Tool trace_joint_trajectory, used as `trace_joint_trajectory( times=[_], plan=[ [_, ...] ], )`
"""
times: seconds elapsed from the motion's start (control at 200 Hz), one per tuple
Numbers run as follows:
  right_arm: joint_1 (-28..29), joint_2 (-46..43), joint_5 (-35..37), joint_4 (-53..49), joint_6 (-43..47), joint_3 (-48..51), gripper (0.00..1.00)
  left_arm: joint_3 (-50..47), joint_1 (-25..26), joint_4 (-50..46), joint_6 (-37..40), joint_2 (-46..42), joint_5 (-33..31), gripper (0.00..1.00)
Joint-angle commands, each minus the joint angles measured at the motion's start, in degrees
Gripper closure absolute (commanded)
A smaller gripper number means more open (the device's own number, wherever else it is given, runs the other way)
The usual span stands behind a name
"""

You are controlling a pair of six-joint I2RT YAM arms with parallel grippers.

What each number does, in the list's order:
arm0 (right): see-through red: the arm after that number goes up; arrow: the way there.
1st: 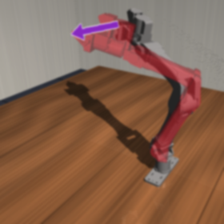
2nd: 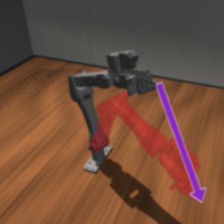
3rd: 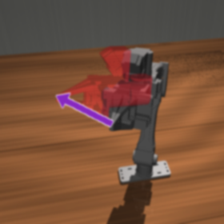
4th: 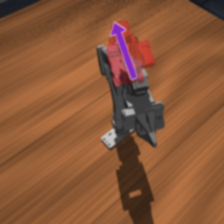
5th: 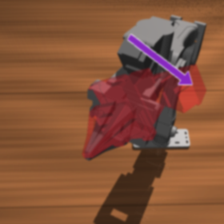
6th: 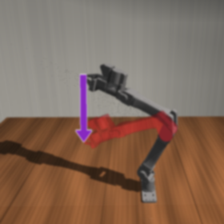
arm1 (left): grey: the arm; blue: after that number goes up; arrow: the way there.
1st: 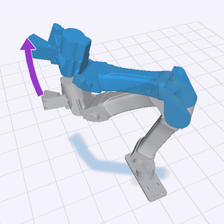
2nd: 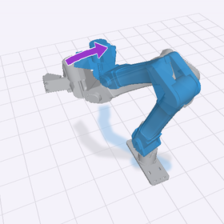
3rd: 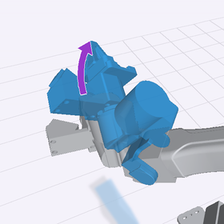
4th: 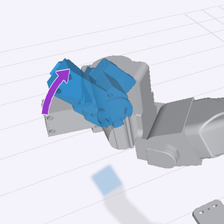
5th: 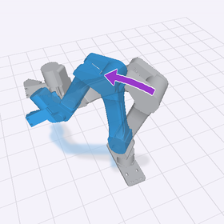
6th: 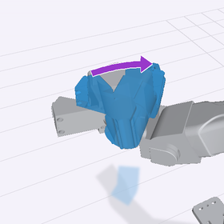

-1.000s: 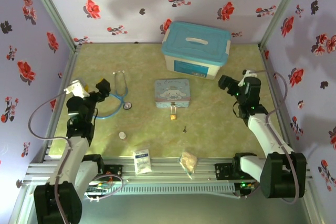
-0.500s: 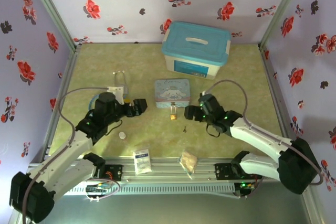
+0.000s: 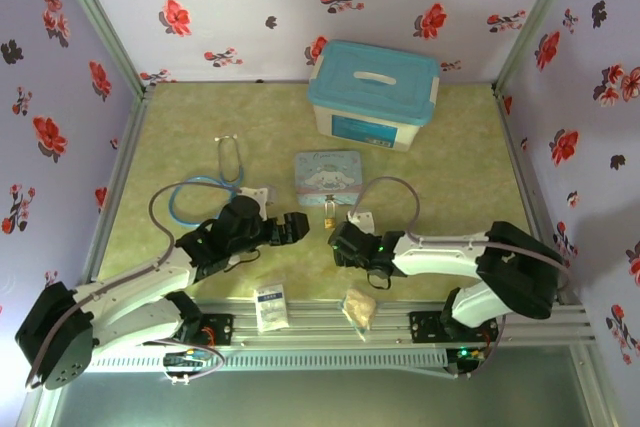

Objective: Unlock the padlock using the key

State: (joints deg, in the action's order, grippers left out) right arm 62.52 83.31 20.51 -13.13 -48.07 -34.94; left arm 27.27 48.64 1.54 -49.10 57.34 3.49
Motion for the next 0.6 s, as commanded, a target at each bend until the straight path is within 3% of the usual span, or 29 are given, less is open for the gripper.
trace_joint_trajectory(
  times=[0.0,0.595],
  plan=[
    [0.86,1.82,3.61,1.21,-2.27,-0.91,0.38,-0.58,1.34,5.05,-2.66,0.49,-1.64,0.0],
    [2.88,-0.56,2.52,3.75,-5.7,4.03,0.58,1.3,3.2,7.09,-3.42,5.61,-1.79,0.0]
  ],
)
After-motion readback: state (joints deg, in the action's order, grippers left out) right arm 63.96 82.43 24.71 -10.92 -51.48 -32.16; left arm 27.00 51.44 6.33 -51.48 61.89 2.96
